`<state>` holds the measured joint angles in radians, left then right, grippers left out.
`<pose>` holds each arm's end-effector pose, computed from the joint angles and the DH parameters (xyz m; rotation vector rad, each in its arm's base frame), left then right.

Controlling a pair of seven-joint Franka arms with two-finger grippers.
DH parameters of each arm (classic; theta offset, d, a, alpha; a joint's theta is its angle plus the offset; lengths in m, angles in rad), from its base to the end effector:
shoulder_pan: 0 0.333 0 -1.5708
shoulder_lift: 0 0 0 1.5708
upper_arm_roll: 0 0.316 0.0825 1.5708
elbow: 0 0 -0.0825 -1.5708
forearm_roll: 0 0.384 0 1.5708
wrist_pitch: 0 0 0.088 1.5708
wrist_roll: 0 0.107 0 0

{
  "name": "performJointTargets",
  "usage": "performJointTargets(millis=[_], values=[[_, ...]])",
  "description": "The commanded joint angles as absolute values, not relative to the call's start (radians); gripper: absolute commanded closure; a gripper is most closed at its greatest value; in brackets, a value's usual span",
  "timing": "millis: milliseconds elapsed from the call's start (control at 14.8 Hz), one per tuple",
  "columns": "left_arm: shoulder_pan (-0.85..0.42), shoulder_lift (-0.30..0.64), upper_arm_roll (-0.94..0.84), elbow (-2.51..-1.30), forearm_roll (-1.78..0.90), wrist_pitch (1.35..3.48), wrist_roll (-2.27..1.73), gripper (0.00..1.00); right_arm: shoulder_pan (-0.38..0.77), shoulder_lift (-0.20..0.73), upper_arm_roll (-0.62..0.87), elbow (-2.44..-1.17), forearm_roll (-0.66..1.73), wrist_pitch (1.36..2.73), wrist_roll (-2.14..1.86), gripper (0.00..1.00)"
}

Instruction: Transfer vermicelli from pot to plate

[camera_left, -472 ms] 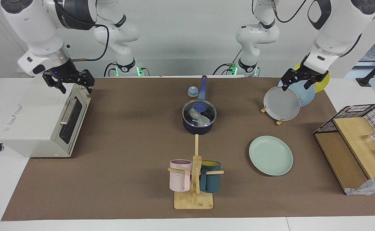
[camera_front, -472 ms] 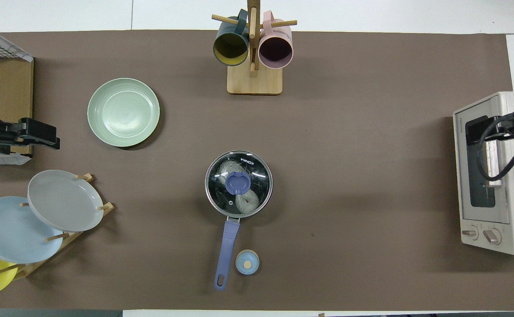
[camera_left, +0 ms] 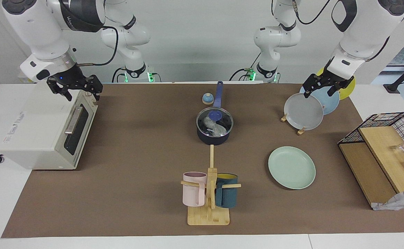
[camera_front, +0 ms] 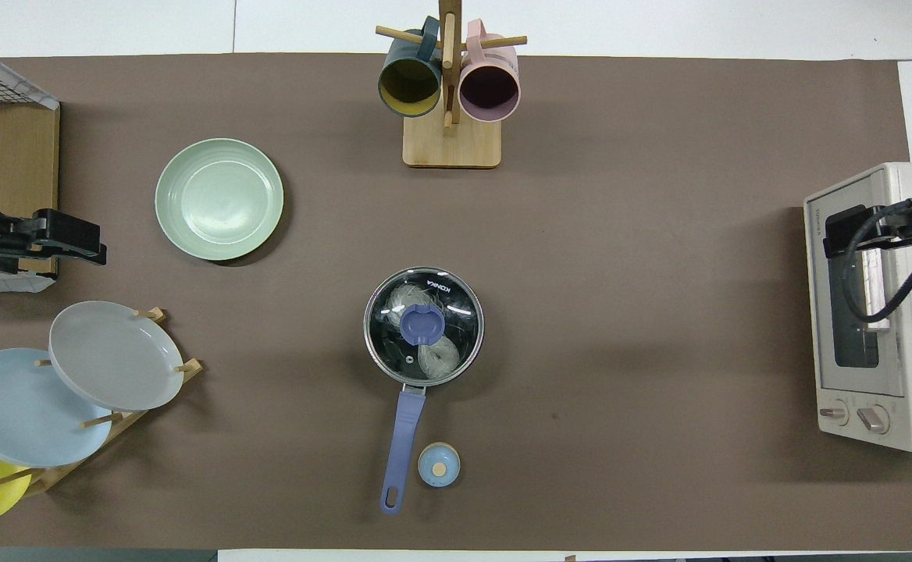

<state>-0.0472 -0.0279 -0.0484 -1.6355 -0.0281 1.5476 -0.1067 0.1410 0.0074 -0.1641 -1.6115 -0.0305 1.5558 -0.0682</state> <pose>0.5391 -0.0551 0.6074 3.1195 0.0177 -0.0974 0.5532 -0.0158 0.6001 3.1104 0.0709 -0.1002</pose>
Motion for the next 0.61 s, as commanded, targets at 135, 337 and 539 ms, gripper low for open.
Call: performJointTargets(millis=[135, 337, 539], values=[[-0.052, -0.057, -0.043, -1.666, -0.009, 1.548, -0.103, 0.00, 0.277, 0.000, -0.123, -1.612, 0.048, 1.569, 0.088, 0.00], [-0.052, -0.058, -0.043, -1.666, -0.009, 1.548, -0.103, 0.00, 0.421, 0.018, -0.121, -1.602, 0.061, 1.604, 0.280, 0.00], [-0.052, -0.057, -0.043, -1.666, -0.009, 1.548, -0.103, 0.00, 0.536, 0.101, -0.120, -1.513, 0.063, 1.615, 0.461, 0.00]])
